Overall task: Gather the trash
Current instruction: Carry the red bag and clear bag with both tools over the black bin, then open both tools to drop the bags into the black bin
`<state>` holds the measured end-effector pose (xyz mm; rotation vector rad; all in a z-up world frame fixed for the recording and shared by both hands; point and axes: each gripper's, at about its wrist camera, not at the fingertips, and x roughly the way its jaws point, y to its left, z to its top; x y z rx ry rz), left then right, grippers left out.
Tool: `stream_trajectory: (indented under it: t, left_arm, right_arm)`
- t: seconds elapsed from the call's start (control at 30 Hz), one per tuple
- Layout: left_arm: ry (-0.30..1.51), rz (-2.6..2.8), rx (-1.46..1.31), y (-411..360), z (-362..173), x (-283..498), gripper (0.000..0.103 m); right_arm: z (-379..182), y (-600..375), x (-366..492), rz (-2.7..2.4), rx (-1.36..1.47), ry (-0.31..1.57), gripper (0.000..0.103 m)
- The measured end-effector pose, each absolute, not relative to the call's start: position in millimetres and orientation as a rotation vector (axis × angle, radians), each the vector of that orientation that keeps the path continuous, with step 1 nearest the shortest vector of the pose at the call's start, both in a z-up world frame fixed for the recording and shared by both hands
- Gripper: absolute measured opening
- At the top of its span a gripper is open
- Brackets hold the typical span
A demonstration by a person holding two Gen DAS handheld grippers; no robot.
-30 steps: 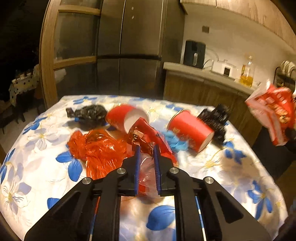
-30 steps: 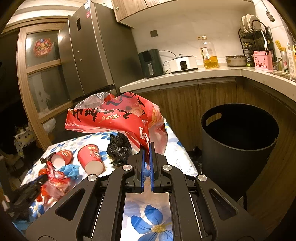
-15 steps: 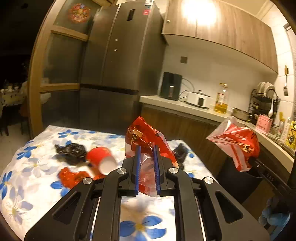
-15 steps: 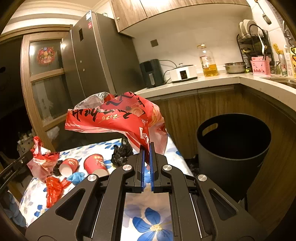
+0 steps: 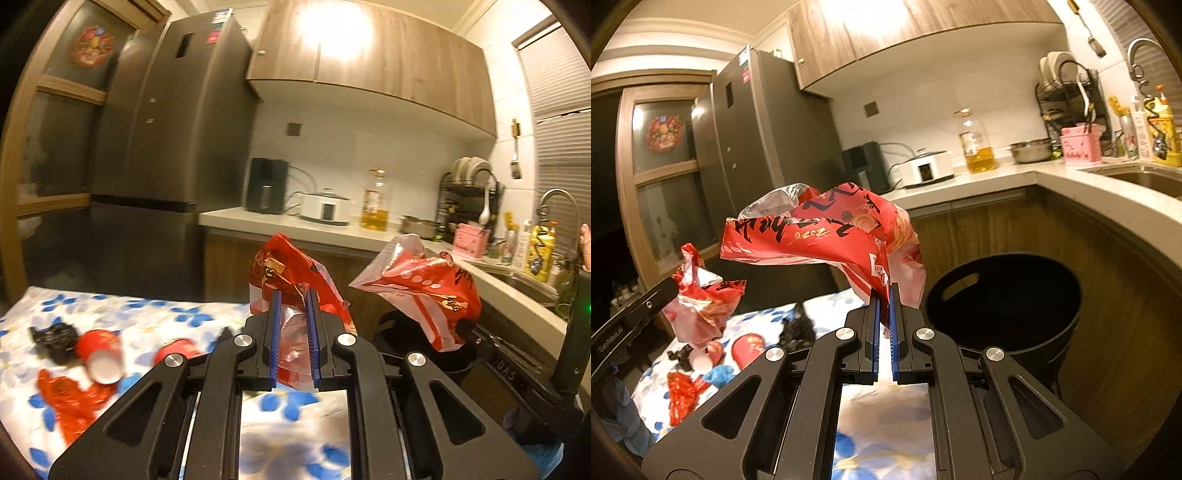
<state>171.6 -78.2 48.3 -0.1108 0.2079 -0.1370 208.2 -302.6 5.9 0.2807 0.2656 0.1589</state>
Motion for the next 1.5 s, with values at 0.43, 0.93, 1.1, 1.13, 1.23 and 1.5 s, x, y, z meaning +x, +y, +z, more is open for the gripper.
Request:
stream_trajectory:
  t: [0.43,0.93,1.1,1.13,1.23,1.5]
  left_arm:
    - [0.186,-0.352,-0.105,-173.2,56.0,229.0,0.013]
    - [0.245,-0.445,-0.108,-226.8,33.0,287.1,0.013]
    - [0.27,-0.456,-0.102,-234.6,25.1,297.4,0.014]
    - [0.272,-0.456,-0.101,-235.0,24.2,298.6,0.014]
    - [0.284,-0.461,-0.101,-239.0,19.6,301.8,0.014]
    - [0.324,-0.48,-0.082,-246.1,8.0,309.4,0.02]
  right_arm:
    - [14.7,-367.4,229.8,-0.001,0.3,0.219,0.005]
    - [5.9,-398.5,264.4,-0.036,0.32,0.252,0.005]
    - [-0.4,-401.3,272.1,-0.029,0.32,0.269,0.005]
    - [-0.9,-402.2,273.5,-0.026,0.32,0.271,0.005]
    - [-4.2,-404.4,277.4,-0.025,0.321,0.283,0.005]
    - [-14.8,-413.6,284.1,-0.033,0.349,0.328,0.015]
